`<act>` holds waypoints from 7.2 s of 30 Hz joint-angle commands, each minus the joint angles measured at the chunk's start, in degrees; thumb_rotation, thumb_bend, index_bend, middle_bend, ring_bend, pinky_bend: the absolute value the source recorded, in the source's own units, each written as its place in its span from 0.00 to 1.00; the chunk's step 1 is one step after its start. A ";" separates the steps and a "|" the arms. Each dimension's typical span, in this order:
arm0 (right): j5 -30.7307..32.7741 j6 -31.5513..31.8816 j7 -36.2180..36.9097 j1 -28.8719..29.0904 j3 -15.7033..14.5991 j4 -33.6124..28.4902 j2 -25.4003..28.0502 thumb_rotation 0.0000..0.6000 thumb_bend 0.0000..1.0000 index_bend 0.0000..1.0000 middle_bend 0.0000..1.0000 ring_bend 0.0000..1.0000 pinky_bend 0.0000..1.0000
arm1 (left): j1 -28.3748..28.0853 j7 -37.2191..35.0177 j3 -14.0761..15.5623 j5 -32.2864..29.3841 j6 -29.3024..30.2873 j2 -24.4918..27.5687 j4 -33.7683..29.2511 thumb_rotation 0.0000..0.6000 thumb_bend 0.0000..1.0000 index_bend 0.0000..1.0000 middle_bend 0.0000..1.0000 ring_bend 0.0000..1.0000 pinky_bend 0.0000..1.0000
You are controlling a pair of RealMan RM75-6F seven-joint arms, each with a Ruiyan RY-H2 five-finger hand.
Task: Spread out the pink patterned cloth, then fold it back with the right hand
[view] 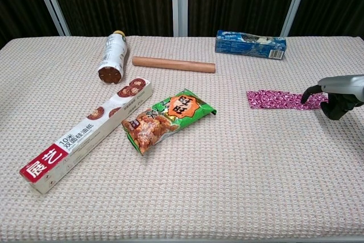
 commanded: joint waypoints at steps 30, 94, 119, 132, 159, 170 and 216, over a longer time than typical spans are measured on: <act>-0.26 0.66 0.91 2.60 3.47 0.92 -4.63 1.00 0.76 0.16 1.00 1.00 1.00 | 0.54 -1.07 0.00 -0.32 0.42 0.25 0.83 1.00 0.03 0.29 0.29 0.24 0.33; 0.12 6.69 -1.80 1.02 -2.32 -12.72 1.58 1.00 0.76 0.24 1.00 1.00 1.00 | 1.14 -1.17 0.00 0.81 2.45 0.70 0.09 1.00 0.03 0.29 0.29 0.24 0.34; -15.25 17.16 -6.37 2.27 5.27 -0.52 -5.70 1.00 0.00 0.42 1.00 1.00 1.00 | 1.27 -4.54 -0.48 -0.13 2.01 0.51 2.68 1.00 0.03 0.29 0.29 0.24 0.34; -19.01 12.96 -9.26 0.89 4.67 13.82 -14.59 0.99 0.00 0.39 1.00 1.00 1.00 | 0.97 -6.24 -0.63 -0.52 1.15 -0.01 4.78 1.00 0.05 0.29 0.29 0.24 0.34; -20.34 7.08 -9.37 -1.00 8.40 15.27 -14.40 0.70 0.00 0.36 1.00 1.00 1.00 | 1.09 -6.99 -0.53 -0.85 0.73 -0.37 5.68 1.00 0.05 0.29 0.29 0.24 0.34; -18.41 3.96 -9.12 -0.61 9.54 19.16 -16.47 0.66 0.00 0.38 1.00 1.00 1.00 | 0.94 -7.54 -0.68 -1.13 0.28 -0.47 6.46 1.00 0.05 0.29 0.29 0.24 0.34; -16.69 -2.60 -7.63 1.94 10.72 26.38 -20.25 0.85 0.06 0.49 1.00 1.00 1.00 | 0.69 -9.13 -0.99 -2.05 -0.91 -0.80 8.67 1.00 0.05 0.29 0.29 0.24 0.34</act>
